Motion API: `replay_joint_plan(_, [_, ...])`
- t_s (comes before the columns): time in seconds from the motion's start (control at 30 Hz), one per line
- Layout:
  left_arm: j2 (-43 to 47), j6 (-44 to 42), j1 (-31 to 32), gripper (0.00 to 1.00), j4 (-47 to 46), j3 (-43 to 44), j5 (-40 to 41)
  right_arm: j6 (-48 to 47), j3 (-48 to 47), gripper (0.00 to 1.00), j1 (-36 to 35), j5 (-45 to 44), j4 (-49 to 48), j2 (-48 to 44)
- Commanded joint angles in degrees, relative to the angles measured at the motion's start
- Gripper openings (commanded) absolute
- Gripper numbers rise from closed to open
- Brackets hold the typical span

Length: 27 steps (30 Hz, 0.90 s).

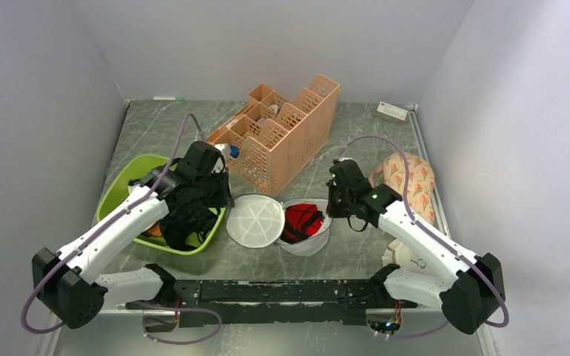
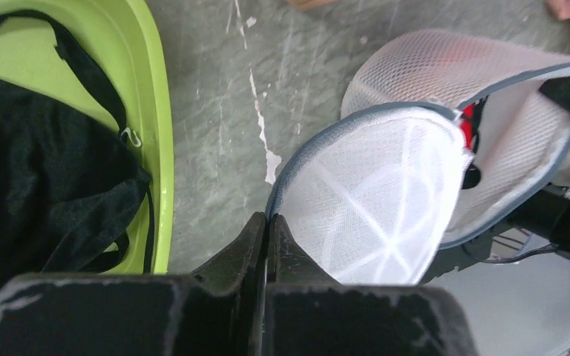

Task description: Unzip the laundry bag and remove the bra

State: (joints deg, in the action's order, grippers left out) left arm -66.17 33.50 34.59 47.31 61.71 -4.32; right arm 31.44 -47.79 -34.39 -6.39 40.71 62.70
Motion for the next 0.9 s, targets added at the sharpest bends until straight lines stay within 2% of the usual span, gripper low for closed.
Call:
replay_joint_plan(0.0, [-1.31,-2.41,-0.40,0.13,-3.69,-3.31,-3.73,-2.61,-2.14,0.14,0.38,-0.63,-0.61,2.17])
replay_joint_plan(0.1, [-1.95,-3.63,-0.40,0.24,-2.32,-3.74,-1.22,-1.09,-3.01,0.33,0.37,1.41,2.59,1.88])
replay_joint_plan(0.2, [-0.95,-6.63,-0.40,0.40,0.66,-1.39,3.80,0.88,-1.77,0.52,0.38,6.12,4.23,-1.17])
replay_joint_plan(0.27, [-0.38,-8.38,-0.43,0.50,1.59,0.56,6.00,2.18,0.05,0.57,0.37,8.48,4.71,-4.66])
replay_joint_plan(0.33, [-0.41,-9.11,-0.45,0.58,1.87,2.57,4.93,2.99,1.67,0.60,0.38,9.36,4.90,-7.15])
replay_joint_plan(0.5, [-0.38,-6.72,0.11,0.69,-3.45,3.33,-6.14,5.26,5.46,0.60,0.29,12.17,3.62,-10.23])
replay_joint_plan(0.6, [1.81,-2.15,3.61,0.71,-12.62,0.25,-12.99,6.17,8.14,0.57,0.26,13.98,0.47,-12.79])
replay_joint_plan(0.67, [2.51,1.27,8.57,0.71,-18.74,-1.63,-13.38,6.37,9.44,0.51,0.24,14.91,-1.81,-13.93])
replay_joint_plan(0.8, [-1.84,2.12,20.69,0.71,-21.67,0.15,-4.50,6.19,10.66,0.16,0.24,15.60,-3.36,-14.50])
replay_joint_plan(0.87, [-6.64,1.66,25.67,0.70,-20.72,3.12,1.25,5.95,11.17,0.07,0.19,15.77,-3.17,-14.75])
